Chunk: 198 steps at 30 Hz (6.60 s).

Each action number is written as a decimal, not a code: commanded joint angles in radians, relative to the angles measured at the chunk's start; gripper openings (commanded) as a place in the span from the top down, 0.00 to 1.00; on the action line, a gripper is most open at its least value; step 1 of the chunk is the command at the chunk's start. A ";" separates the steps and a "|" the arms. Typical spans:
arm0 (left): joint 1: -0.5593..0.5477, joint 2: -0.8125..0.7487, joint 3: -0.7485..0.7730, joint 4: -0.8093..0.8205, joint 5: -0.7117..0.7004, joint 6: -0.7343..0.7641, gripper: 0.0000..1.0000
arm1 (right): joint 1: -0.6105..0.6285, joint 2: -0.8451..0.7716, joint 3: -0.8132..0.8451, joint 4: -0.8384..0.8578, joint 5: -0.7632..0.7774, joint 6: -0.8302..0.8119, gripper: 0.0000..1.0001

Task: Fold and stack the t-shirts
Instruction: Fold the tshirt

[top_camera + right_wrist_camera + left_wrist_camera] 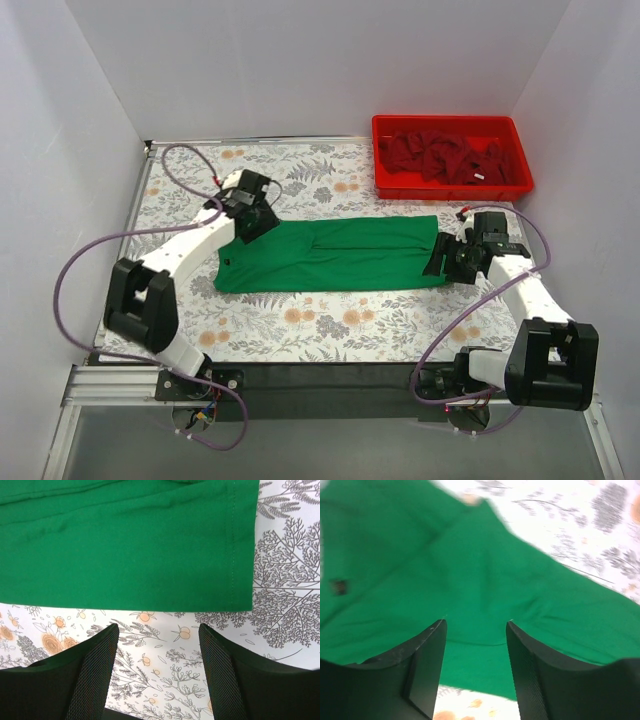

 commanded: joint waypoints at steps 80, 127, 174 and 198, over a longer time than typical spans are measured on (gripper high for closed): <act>0.283 0.664 0.524 -0.027 0.030 0.261 0.47 | 1.021 0.518 0.241 -0.177 -0.076 0.025 0.51; 0.234 0.292 0.342 0.139 0.110 0.338 0.24 | 0.958 0.605 0.515 -0.075 0.041 0.038 0.58; 0.246 0.699 0.623 0.176 0.117 0.487 0.24 | 1.103 0.738 0.656 -0.160 0.036 0.035 0.70; -0.065 -0.391 -0.315 -0.275 0.119 -0.114 0.16 | 0.788 0.283 0.345 -0.086 0.134 0.103 0.43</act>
